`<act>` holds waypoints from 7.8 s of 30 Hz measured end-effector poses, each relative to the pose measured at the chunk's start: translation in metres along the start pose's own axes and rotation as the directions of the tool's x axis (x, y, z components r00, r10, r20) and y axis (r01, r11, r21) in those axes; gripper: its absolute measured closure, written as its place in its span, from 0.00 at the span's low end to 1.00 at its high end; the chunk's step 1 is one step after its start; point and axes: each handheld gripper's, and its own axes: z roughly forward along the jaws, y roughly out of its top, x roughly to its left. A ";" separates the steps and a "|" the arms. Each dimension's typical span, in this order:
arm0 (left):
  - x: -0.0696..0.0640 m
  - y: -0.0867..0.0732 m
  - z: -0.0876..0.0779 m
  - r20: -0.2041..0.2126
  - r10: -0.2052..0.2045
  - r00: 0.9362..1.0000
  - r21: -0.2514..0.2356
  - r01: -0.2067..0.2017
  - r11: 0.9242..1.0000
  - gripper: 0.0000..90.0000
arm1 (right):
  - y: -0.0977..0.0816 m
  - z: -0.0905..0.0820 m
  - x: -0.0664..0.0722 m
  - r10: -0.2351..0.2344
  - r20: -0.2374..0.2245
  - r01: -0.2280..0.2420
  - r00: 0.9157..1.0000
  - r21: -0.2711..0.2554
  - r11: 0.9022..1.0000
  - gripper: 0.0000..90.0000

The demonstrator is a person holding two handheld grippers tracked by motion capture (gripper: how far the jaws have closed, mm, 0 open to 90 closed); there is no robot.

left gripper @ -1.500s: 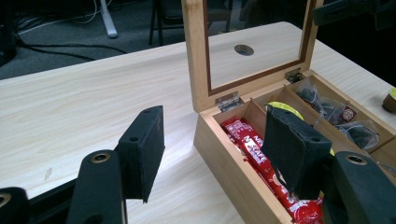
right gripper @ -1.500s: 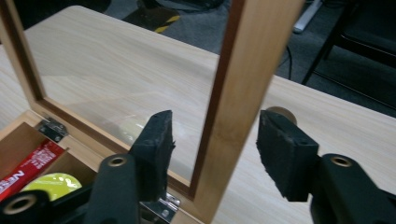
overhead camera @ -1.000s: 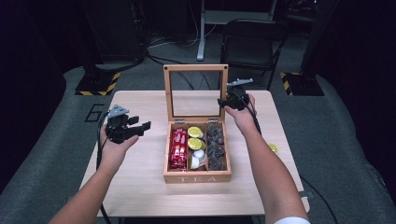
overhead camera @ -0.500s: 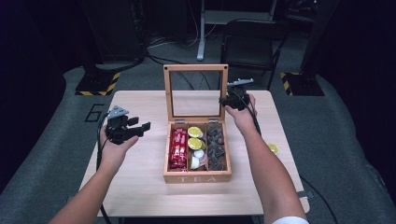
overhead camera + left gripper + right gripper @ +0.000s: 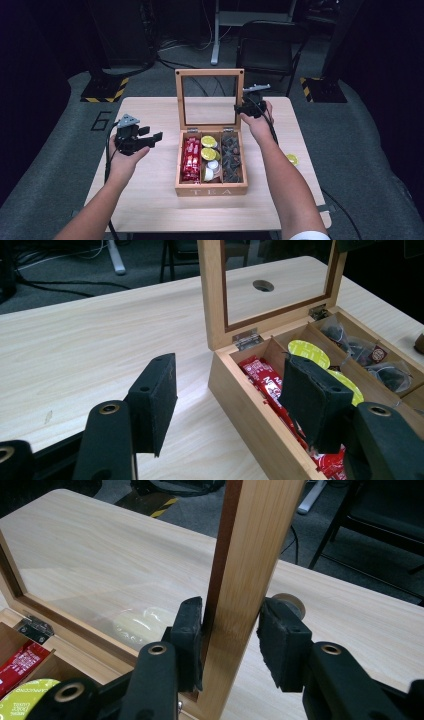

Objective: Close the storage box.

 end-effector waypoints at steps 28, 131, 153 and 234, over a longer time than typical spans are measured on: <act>0.001 -0.006 0.003 0.000 -0.003 1.000 0.011 0.003 1.000 0.44 | 0.001 0.000 0.002 0.026 0.006 -0.026 1.000 0.002 1.000 0.70; -0.063 -0.001 -0.003 0.106 0.125 0.987 -0.090 -0.115 0.989 0.65 | -0.098 -0.130 0.052 -0.052 -0.139 0.020 0.989 -0.219 0.976 0.51; -0.079 -0.044 -0.008 0.089 0.181 0.979 -0.075 -0.175 0.982 0.58 | -0.131 -0.146 0.076 -0.164 -0.103 0.135 0.981 -0.245 0.960 0.50; -0.091 -0.121 -0.003 0.198 0.101 0.975 0.010 -0.105 0.994 0.42 | -0.197 -0.132 0.092 -0.239 -0.161 0.234 0.958 -0.049 0.971 0.41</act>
